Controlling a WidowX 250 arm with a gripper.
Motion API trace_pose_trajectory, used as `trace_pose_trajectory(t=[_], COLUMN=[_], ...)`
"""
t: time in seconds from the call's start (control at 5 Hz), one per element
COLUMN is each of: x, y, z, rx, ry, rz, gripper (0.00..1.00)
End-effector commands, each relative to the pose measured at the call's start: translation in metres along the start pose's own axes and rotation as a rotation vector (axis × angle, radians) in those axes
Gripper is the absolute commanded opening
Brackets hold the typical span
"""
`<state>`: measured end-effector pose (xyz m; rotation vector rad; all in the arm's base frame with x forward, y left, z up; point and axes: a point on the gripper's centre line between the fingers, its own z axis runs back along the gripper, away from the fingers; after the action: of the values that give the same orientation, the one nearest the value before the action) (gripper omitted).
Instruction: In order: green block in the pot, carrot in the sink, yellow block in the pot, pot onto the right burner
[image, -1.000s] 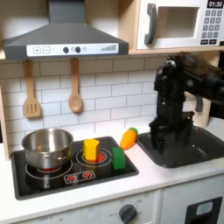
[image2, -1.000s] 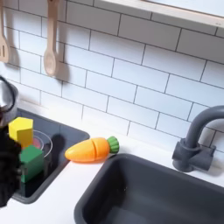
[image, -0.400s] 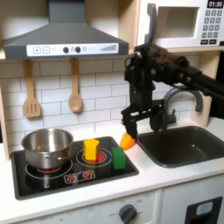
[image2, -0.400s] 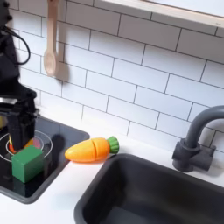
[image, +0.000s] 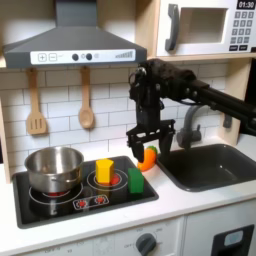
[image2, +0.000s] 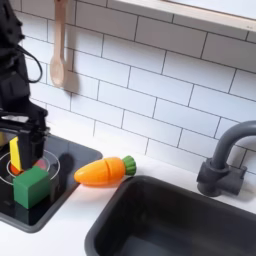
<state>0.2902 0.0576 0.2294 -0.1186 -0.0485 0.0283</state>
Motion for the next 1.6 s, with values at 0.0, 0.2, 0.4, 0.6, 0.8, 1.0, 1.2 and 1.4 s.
trace_pose_trajectory(t=[0.0, 0.2, 0.4, 0.6, 0.8, 1.0, 1.2, 1.4], x=[0.030, 0.041, 0.044, 0.042, 0.039, 0.032, 0.022, 0.019], y=[-0.005, -0.005, 0.000, 0.009, 0.012, 0.012, 0.025, 0.033], z=[-0.024, -0.032, -0.035, -0.044, -0.046, -0.059, -0.074, -0.081], rx=[0.084, 0.111, 0.123, 0.138, 0.135, 0.121, 0.108, 0.099], ry=[0.036, 0.045, 0.051, 0.069, 0.062, 0.091, 0.123, 0.143], rz=[-0.076, -0.094, -0.098, -0.101, -0.115, -0.137, -0.121, -0.118], gripper=[1.00, 1.00, 1.00, 1.00, 1.00, 1.00, 1.00, 1.00])
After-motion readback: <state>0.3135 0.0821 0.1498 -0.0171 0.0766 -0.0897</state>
